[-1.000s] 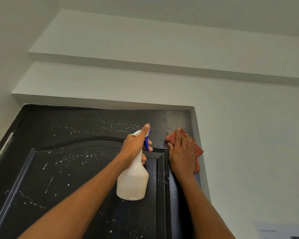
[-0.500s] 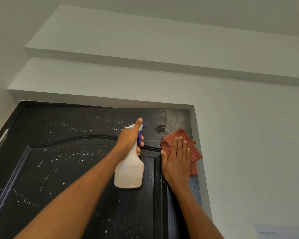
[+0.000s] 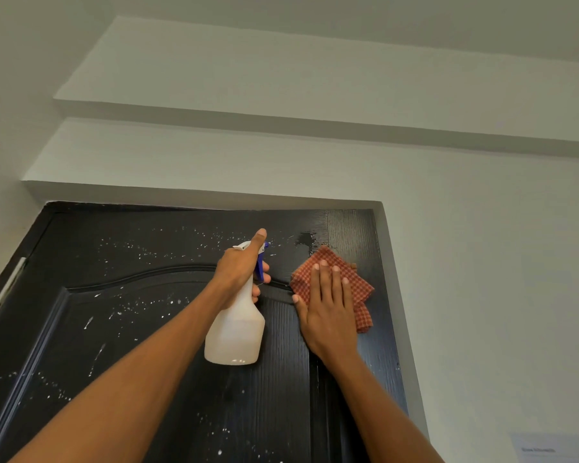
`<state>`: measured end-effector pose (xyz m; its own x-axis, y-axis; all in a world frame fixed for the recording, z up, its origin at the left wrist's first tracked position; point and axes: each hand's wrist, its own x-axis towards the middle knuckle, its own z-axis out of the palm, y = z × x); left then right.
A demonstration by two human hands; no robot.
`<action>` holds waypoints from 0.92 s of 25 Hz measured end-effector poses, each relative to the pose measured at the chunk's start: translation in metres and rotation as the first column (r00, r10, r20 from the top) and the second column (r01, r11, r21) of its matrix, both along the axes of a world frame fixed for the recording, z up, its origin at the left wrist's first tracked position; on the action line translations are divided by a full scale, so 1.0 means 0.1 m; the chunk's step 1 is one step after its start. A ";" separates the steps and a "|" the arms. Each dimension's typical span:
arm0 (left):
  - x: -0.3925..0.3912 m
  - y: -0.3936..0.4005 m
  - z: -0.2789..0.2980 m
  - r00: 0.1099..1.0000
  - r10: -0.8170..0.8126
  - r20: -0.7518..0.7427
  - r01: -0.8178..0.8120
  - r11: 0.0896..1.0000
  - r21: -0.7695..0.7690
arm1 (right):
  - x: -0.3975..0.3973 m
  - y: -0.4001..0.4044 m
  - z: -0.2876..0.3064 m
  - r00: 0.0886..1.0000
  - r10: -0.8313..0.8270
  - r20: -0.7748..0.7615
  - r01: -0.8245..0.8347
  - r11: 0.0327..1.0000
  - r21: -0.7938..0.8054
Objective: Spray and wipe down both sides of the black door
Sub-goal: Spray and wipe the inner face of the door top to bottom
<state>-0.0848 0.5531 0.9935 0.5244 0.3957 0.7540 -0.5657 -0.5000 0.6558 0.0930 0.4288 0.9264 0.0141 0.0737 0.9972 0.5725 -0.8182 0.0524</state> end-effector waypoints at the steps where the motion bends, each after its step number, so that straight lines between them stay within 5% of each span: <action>1: -0.02 0.05 -0.02 1.000 -0.005 -0.007 0.005 1.000 0.010 | -0.04 0.07 0.06 1.000 -0.007 -0.019 0.006 0.999 -0.041; 6: -0.13 0.28 -0.06 0.999 -0.025 -0.025 0.026 0.998 0.056 | -0.18 0.21 0.86 0.997 -0.071 -0.016 0.066 0.977 -0.204; 8: -0.17 0.38 -0.01 0.998 -0.055 -0.001 0.055 0.995 0.081 | -0.13 0.01 1.19 0.993 -0.082 -0.088 0.075 0.994 -0.078; 11: -0.19 0.52 0.05 0.995 -0.098 0.030 0.094 0.989 0.112 | -0.05 -0.25 1.25 0.959 0.064 -0.275 0.029 0.947 0.320; 13: -0.17 0.59 0.05 0.993 -0.115 0.026 0.112 0.988 0.111 | -0.12 -0.09 1.27 0.945 0.097 -0.312 0.033 0.922 0.385; 15: -0.11 0.63 0.05 0.991 -0.131 0.024 0.128 0.987 0.097 | -0.26 0.24 1.35 0.957 0.094 -0.274 -0.012 0.957 0.289; 17: -0.04 0.63 0.06 0.989 -0.147 0.032 0.144 0.986 0.079 | -0.32 0.53 1.32 0.989 -0.004 -0.150 0.006 1.000 0.014; 20: 0.04 0.59 0.12 0.988 -0.148 0.042 0.144 0.985 0.093 | -0.23 0.32 1.21 0.997 -0.081 0.018 0.082 0.925 -0.371; 21: 0.05 0.58 0.13 0.987 -0.154 0.039 0.150 0.984 0.095 | -0.12 0.13 1.22 0.996 -0.088 0.026 0.091 0.931 -0.354; 23: 0.07 0.57 0.13 0.985 -0.168 0.026 0.165 0.982 0.098 | 0.06 -0.27 1.25 0.994 -0.063 -0.090 0.057 0.996 -0.075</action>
<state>-0.0773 0.6102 1.0067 0.5505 0.2310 0.8022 -0.6670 -0.4562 0.5891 0.0988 0.4018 1.0513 0.1123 0.1416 0.9835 0.5276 -0.8473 0.0618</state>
